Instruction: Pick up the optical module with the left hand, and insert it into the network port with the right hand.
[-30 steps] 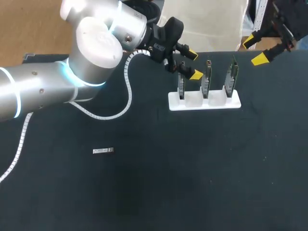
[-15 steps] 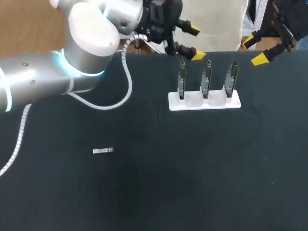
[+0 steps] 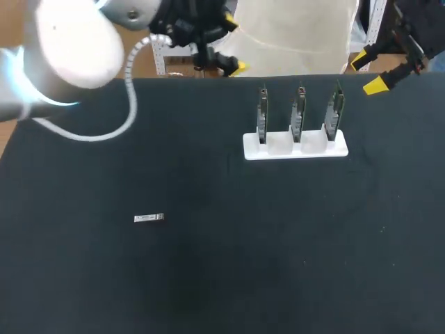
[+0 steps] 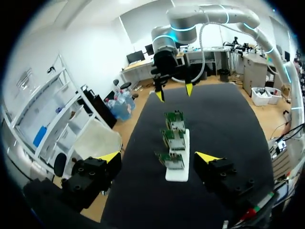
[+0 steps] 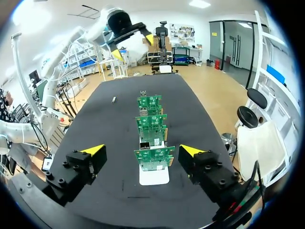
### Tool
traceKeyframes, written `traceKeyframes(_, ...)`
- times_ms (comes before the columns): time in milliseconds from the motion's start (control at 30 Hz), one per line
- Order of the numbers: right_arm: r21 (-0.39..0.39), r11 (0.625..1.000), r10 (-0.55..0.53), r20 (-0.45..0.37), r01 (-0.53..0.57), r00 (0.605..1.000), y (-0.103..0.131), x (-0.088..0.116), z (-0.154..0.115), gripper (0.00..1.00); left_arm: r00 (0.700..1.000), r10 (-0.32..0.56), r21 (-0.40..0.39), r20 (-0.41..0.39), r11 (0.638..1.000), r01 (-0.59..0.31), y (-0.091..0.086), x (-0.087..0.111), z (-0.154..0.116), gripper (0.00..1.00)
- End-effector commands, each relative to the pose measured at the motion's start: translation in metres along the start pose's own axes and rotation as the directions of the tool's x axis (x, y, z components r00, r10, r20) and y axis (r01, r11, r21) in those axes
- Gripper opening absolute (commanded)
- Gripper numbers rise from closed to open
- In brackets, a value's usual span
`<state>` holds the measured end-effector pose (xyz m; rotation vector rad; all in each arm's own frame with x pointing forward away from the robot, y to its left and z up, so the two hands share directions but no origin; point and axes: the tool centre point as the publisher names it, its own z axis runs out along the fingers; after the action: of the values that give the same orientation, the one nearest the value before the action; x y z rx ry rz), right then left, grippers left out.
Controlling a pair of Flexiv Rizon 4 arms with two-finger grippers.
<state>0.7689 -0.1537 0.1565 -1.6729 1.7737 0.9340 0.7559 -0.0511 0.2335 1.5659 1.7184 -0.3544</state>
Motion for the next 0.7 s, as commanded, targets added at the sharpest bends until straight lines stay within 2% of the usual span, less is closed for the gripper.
traceKeyframes(33, 0.006, 1.0, -0.001, 0.0, 0.001, 1.0, 0.003, 0.0, 0.0, 1.0, 0.994, -0.021, -0.053, -0.105, 0.998, 0.016, -0.023, 0.02, -0.074, 1.0)
traceKeyframes(300, 0.006, 1.0, -0.001, 0.0, 0.001, 1.0, 0.003, 0.0, 0.0, 1.0, 0.97, -0.076, 0.009, -0.232, 0.997, 0.08, -0.06, 0.068, -0.106, 1.0)
traceKeyframes(467, 0.006, 1.0, -0.001, 0.0, 0.001, 1.0, 0.003, 0.0, 0.0, 1.0, 0.933, -0.062, 0.142, -0.354, 0.983, 0.119, -0.09, 0.105, -0.108, 1.0)
traceKeyframes(567, 0.006, 1.0, -0.001, 0.0, 0.001, 1.0, 0.003, 0.0, 0.0, 1.0, 0.92, -0.087, 0.179, -0.381, 0.97, 0.165, -0.105, 0.122, -0.109, 1.0)
traceKeyframes(667, 0.006, 1.0, -0.001, 0.0, 0.001, 1.0, 0.003, 0.0, 0.0, 1.0, 0.897, -0.093, 0.204, -0.433, 0.959, 0.198, -0.117, 0.141, -0.111, 1.0)
traceKeyframes(700, 0.006, 1.0, -0.001, 0.0, 0.001, 1.0, 0.003, 0.0, 0.0, 1.0, 0.88, -0.099, 0.2, -0.465, 0.956, 0.213, -0.119, 0.148, -0.111, 1.0)
